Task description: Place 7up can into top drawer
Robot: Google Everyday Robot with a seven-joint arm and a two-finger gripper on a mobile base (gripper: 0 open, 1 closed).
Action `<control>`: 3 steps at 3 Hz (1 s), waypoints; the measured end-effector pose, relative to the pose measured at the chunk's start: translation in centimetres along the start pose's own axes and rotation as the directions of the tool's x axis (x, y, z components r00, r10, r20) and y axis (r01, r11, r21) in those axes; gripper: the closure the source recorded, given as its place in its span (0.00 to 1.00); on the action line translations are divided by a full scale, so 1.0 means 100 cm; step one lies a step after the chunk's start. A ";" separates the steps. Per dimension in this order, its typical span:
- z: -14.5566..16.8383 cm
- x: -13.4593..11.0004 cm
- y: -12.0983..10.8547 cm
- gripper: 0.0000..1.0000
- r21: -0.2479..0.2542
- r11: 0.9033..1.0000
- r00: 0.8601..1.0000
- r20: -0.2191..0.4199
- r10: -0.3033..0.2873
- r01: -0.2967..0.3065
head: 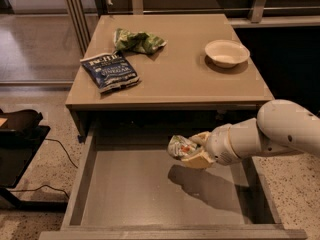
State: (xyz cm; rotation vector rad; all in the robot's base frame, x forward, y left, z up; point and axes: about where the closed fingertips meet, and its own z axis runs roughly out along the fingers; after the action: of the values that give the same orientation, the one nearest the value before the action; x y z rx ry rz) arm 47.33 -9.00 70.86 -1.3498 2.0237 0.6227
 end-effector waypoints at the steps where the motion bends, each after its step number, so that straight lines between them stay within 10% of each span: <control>1: 0.002 0.001 0.000 1.00 -0.003 1.000 1.000 0.000 0.003 -0.003; 3: 0.039 0.031 0.001 1.00 -0.026 0.999 0.999 0.008 0.037 -0.037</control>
Offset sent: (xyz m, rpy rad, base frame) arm 0.0036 0.0062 -0.0413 0.0162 0.0567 -0.0025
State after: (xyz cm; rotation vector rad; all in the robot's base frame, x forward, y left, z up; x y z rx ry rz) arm 47.25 -8.32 65.96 -1.3253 2.0446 0.6721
